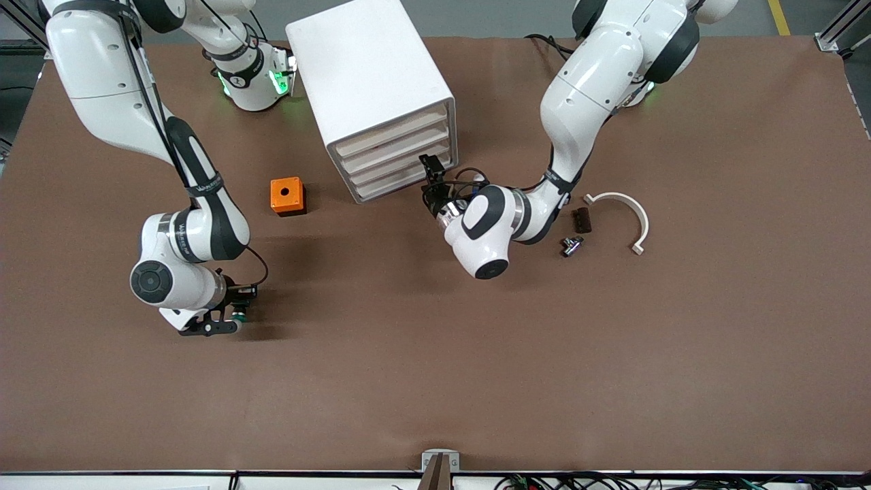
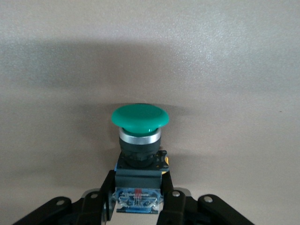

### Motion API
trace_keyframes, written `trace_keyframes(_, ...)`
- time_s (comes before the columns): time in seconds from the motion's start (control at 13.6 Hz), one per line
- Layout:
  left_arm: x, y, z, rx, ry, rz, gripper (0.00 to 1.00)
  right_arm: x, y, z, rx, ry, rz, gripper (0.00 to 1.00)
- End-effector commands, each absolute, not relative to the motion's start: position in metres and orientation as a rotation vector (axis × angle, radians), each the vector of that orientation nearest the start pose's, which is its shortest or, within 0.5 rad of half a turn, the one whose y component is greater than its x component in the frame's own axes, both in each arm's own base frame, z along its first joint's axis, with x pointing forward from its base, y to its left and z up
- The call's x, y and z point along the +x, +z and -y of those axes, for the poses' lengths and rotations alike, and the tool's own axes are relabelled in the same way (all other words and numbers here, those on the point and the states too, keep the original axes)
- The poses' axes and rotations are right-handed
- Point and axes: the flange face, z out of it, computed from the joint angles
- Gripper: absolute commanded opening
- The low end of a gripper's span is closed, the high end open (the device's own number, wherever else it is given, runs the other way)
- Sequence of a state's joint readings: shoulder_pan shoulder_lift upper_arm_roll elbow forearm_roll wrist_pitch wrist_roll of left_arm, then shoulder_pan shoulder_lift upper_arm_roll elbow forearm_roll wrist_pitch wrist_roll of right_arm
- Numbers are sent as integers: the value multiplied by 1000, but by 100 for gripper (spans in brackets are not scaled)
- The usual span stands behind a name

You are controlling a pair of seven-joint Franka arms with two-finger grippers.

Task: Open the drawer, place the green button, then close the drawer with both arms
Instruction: 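Hook the left gripper on the drawer front while the right gripper holds the button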

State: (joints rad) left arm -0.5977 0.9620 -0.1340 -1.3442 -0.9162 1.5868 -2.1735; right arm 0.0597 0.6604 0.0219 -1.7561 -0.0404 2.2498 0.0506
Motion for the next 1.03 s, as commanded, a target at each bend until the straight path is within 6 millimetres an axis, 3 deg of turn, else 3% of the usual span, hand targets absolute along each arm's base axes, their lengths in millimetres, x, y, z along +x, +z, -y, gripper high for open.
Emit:
trace_keyframes(0.0, 454, 156, 514, -1328, 1387, 1804, 81, 645, 197, -51, -3177, 235, 102, 22)
trace_keyframes(0.15, 451, 156, 519, -1301, 1394, 1809, 78, 645, 213, -51, -3177, 230, 94, 22)
trace_keyframes(0.3, 445, 158, 525, -1300, 1386, 1802, 65, 648, 235, -51, -3181, 217, 60, 22)
trace_keyframes(0.44, 443, 155, 524, -1288, 1376, 1803, 64, 649, 258, -53, -3185, 225, -6, 22)
trace_keyframes(0.52, 443, 152, 524, -1281, 1374, 1802, 58, 649, 269, -58, -3187, 235, -44, 21)
trace_keyframes(0.59, 442, 148, 523, -1274, 1374, 1803, 50, 648, 280, -67, -3191, 251, -74, 21)
trace_keyframes(0.74, 440, 143, 523, -1266, 1370, 1803, 47, 642, 300, -90, -3205, 301, -178, 21)
trace_keyframes(0.89, 435, 141, 529, -1273, 1361, 1807, 47, 629, 317, -129, -3225, 343, -331, 21)
trace_keyframes(0.96, 434, 140, 529, -1273, 1360, 1805, 41, 623, 325, -146, -3231, 347, -386, 21)
